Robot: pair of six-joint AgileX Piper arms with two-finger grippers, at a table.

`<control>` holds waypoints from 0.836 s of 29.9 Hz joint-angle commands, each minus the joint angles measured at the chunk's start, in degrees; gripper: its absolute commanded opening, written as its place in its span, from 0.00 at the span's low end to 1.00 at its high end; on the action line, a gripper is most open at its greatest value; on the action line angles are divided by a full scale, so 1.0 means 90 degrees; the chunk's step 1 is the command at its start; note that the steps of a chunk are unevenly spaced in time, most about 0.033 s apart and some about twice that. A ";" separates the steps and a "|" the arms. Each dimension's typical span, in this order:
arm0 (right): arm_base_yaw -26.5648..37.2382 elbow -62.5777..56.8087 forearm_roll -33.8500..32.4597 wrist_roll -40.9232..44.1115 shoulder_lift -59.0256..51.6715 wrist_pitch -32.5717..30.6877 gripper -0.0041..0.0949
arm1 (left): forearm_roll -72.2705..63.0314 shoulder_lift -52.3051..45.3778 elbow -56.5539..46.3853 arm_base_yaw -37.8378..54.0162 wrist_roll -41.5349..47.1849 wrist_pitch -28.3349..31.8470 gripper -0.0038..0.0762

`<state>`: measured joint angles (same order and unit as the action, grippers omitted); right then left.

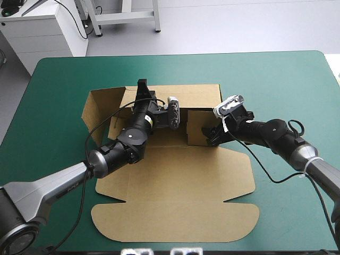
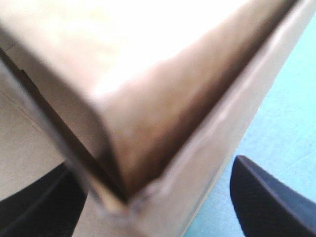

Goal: Fold the box

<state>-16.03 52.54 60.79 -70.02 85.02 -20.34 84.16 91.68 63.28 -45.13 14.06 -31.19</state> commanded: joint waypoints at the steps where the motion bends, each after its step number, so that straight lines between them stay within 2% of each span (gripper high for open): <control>1: -0.0014 0.0154 0.0219 0.0174 -0.0202 0.0345 0.75 | -0.0406 -0.0192 0.0111 -0.0031 -0.0081 0.0276 0.04; 2: -0.0014 0.0154 0.0219 0.0237 -0.0202 0.0345 0.72 | -0.0406 -0.0192 0.0111 -0.0031 -0.0081 0.0311 0.04; 4: -0.0014 0.0154 0.0219 0.0283 -0.0202 0.0254 0.58 | -0.0435 -0.0192 0.0111 -0.0031 -0.0081 0.0452 0.04; 7: -0.0014 0.0154 0.0219 0.0283 -0.0202 0.0055 0.28 | -0.0597 -0.0192 0.0111 -0.0031 -0.0081 0.0703 0.04; 10: -0.0014 0.0154 0.0219 0.0283 -0.0202 -0.0067 0.03 | -0.0627 -0.0192 0.0111 -0.0031 -0.0081 0.0730 0.04; 15: -0.0014 0.0154 0.0165 0.0160 -0.0202 -0.0106 0.02 | -0.0627 -0.0192 0.0111 -0.0031 -0.0081 0.0717 0.04; 21: -0.0014 0.0154 0.0125 0.0740 -0.0202 0.0698 0.03 | -0.0650 -0.0251 0.0111 -0.0135 -0.0055 0.0899 0.04; 23: -0.0014 0.0154 0.0079 0.0738 -0.0202 0.0836 0.03 | -0.0626 -0.0342 0.0111 -0.0276 -0.0055 0.1063 0.08; 25: -0.0014 0.0154 -0.0121 0.0759 -0.0202 0.0884 0.03 | -0.0607 -0.0426 0.0111 -0.0468 -0.0055 0.1142 0.17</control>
<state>-15.87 52.54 59.93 -63.45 85.26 -12.14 80.24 90.13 63.35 -46.68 12.44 -27.45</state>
